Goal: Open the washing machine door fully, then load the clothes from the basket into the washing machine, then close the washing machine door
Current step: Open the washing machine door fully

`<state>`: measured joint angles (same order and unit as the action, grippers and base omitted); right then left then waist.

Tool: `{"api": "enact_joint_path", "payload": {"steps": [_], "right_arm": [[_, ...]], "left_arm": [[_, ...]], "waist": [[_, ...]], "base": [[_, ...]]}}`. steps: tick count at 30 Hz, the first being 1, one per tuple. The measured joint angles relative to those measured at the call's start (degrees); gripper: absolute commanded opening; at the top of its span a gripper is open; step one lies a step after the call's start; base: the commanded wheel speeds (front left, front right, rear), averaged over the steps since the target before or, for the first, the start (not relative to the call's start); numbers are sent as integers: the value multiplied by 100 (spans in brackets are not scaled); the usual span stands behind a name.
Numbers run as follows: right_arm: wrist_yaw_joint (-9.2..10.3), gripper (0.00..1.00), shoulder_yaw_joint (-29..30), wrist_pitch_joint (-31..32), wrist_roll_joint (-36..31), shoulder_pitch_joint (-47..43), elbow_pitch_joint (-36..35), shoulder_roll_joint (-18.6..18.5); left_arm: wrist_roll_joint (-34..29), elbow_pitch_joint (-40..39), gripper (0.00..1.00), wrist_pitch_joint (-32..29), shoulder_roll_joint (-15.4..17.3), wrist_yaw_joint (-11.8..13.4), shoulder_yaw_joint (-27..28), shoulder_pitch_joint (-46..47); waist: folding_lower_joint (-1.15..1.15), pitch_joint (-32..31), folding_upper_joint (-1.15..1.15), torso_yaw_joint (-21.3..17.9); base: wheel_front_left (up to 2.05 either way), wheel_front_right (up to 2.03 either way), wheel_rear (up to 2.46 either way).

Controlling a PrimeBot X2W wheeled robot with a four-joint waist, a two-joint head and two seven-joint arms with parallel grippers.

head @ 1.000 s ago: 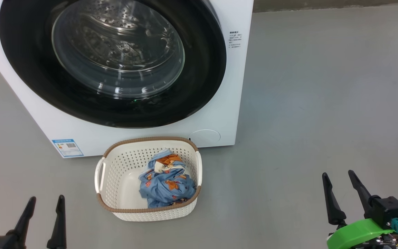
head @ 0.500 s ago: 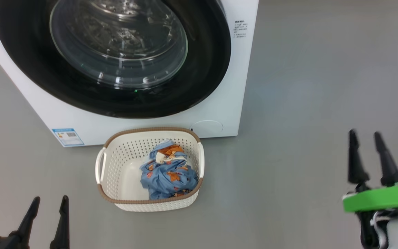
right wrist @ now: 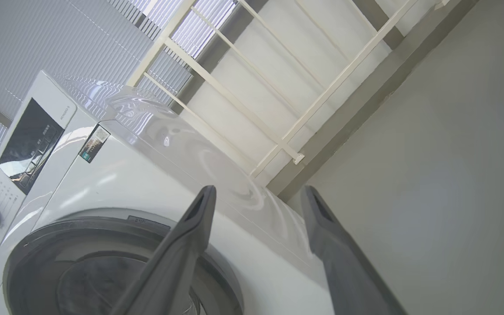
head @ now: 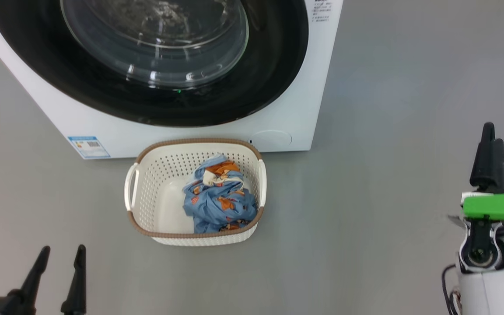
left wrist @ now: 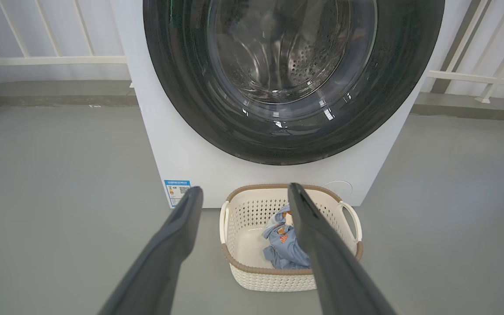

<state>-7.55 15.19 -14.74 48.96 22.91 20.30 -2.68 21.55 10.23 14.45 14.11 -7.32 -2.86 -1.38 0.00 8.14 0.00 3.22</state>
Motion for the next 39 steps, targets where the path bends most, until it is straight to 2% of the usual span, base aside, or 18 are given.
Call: {"api": "enact_joint_path", "payload": {"steps": [1,2,11,16,26,39], "right_arm": [[0,13,-20,0,207,110,144,-4],[0,0,-27,0,405,225,276,-2],[0,0,-505,68,1296,1235,1096,-30],[1,0,-535,460,1516,1872,1468,-66],[1,0,-394,1319,1547,3190,2180,-99],[1,0,-88,2310,1015,4775,3176,-125]], "left_arm": [[27,3,100,0,12,0,-1,23],[55,2,100,0,25,0,0,60],[207,-58,100,1,96,0,-35,196],[264,-102,100,0,131,0,-86,297],[387,-178,100,1,216,0,-264,538],[545,-290,100,1,314,0,-478,795]], "waist": [[0,39,0,10],[0,79,0,18],[0,426,0,97],[0,611,0,145],[0,1019,0,248],[0,1380,0,373]], "base": [[0,0,0],[0,0,0],[0,0,0],[0,0,0],[0,0,0],[0,0,0]]}}
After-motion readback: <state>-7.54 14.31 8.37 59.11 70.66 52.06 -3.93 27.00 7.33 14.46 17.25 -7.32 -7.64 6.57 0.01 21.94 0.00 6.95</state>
